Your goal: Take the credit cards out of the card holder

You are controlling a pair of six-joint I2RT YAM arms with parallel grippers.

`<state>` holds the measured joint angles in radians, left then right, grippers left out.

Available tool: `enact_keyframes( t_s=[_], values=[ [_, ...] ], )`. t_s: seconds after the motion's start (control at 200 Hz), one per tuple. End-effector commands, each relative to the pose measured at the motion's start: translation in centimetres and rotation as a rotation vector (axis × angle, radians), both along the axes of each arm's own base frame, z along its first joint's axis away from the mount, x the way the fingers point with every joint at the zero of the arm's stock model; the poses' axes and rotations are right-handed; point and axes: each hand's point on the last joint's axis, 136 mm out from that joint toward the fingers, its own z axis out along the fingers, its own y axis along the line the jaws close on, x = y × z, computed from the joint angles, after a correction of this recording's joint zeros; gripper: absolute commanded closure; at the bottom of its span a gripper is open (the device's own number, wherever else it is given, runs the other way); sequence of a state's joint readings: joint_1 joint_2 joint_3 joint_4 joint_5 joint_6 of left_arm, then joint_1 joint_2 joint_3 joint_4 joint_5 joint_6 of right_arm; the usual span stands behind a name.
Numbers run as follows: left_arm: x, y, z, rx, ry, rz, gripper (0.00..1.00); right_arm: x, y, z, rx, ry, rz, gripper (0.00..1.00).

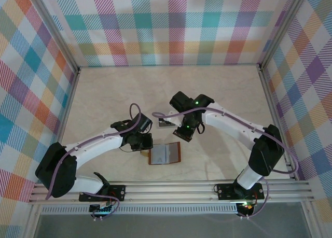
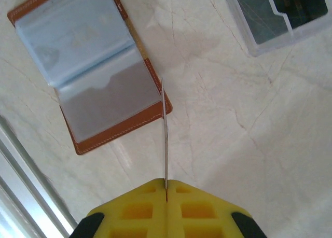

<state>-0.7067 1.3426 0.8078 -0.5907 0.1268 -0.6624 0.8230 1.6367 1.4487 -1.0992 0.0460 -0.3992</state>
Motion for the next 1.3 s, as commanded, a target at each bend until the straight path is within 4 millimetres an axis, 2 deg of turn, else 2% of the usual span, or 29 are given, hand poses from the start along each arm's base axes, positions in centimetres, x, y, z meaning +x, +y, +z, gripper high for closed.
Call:
enact_keyframes(
  t_s=[0.0,0.225,0.43,0.935,1.295],
  values=[
    [-1.1,1.5,-0.4,0.057,0.012,0.013,0.85,0.4,-0.2,0.3,-0.059,-0.012,0.187,0.98],
    [-1.4,2.1,0.1,0.057,-0.001,0.032,0.82,2.7,0.5,0.1,-0.133,-0.057,0.288,0.99],
    [-1.6,2.6,0.1,0.066,-0.004,0.051,0.81,4.8,1.9,0.1,-0.155,-0.092,0.353,1.0],
    [-2.7,4.5,-0.2,0.102,-0.001,0.1,0.8,9.9,4.3,0.6,-0.165,-0.126,0.408,1.0],
    [-2.8,4.5,-0.2,0.082,-0.004,0.121,0.79,13.1,5.9,-0.1,-0.168,-0.134,0.428,1.0]
  ],
)
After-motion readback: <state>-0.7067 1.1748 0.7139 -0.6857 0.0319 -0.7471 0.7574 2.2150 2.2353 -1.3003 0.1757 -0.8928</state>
